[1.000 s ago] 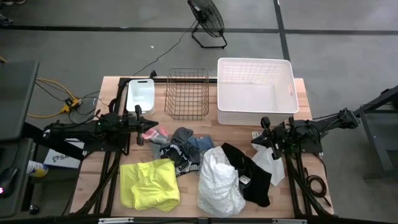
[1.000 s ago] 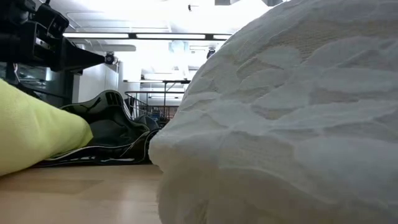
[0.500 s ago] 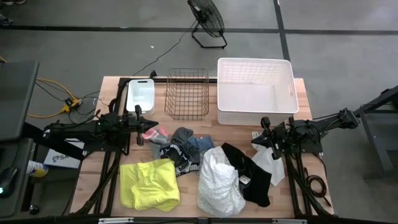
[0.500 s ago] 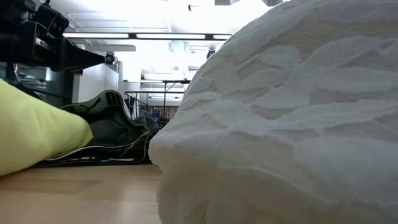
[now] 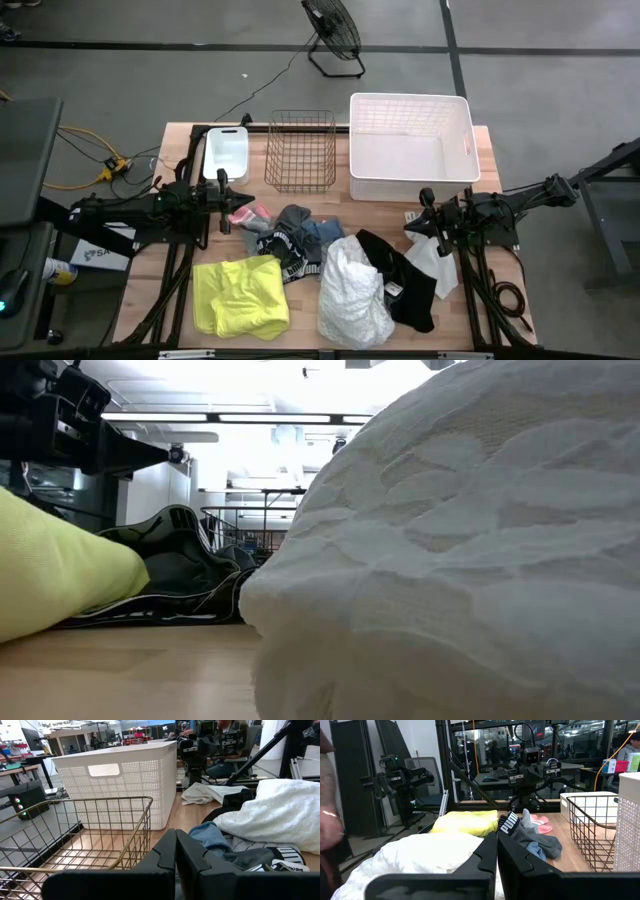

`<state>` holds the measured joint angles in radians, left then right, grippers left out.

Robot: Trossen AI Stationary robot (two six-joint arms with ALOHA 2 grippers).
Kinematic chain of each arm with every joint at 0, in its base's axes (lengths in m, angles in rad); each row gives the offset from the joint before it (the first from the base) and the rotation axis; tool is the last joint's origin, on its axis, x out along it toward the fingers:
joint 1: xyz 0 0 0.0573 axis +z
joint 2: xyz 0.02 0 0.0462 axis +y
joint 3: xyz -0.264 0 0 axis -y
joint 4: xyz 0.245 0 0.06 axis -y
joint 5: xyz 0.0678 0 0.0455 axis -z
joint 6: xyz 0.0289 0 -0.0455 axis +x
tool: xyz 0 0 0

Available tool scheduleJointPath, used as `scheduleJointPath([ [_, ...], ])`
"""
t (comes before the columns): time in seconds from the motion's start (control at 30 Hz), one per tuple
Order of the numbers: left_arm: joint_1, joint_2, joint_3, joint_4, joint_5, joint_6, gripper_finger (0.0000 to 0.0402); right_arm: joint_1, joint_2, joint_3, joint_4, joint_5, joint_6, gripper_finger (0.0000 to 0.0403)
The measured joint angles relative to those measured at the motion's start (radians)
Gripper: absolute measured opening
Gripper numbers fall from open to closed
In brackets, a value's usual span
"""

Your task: Pick & Place Cloths

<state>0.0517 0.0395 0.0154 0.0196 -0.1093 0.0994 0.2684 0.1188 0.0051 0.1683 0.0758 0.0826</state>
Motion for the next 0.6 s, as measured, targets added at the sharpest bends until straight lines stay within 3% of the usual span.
scheduleJointPath([
  [0.47, 0.000, 0.000, 0.000, 0.000, 0.000, 0.000, 0.0000, 0.000, 0.000, 0.000, 0.000, 0.000, 0.006, 0.0003],
  [0.6, 0.000, 0.000, 0.000, 0.000, 0.000, 0.000, 0.0000, 0.000, 0.000, 0.000, 0.001, -0.002, 0.131, 0.0003],
])
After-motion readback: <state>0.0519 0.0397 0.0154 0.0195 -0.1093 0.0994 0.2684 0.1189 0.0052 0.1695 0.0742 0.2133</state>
